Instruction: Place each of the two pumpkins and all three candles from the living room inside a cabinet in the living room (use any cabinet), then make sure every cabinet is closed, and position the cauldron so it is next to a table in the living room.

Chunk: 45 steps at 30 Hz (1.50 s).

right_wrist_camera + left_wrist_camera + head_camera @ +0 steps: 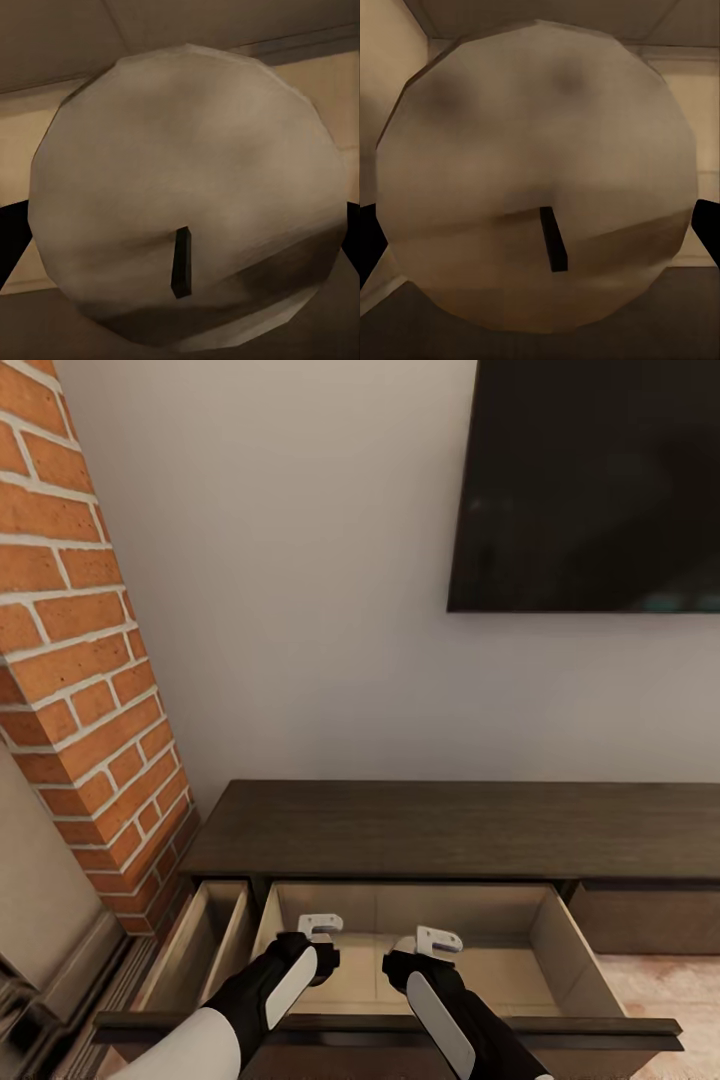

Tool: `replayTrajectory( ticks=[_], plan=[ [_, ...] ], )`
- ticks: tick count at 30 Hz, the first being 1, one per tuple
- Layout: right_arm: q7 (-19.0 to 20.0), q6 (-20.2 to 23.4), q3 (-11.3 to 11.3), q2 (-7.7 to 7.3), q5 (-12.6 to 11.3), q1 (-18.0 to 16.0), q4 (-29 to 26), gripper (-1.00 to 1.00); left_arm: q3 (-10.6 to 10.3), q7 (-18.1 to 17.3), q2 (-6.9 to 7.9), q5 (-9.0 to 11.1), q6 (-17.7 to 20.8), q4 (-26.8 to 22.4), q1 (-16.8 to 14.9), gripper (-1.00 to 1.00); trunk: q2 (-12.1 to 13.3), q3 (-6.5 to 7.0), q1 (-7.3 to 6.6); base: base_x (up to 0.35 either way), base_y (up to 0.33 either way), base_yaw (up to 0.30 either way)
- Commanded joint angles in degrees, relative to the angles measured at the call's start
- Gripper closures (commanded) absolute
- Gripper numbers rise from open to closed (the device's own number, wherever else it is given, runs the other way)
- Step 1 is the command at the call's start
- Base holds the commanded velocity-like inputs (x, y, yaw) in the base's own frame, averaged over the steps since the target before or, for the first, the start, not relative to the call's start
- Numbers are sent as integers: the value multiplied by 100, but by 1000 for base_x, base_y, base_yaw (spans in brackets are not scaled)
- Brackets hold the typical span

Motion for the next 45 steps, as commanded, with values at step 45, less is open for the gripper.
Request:
replayTrajectory(
  ticks=[45],
  plan=[
    [-36, 19, 15, -2, -35, -6, -8, 100, -36, 63, -41, 50, 13, -10, -6, 100, -646, -293, 351, 16, 0, 0]
  ],
)
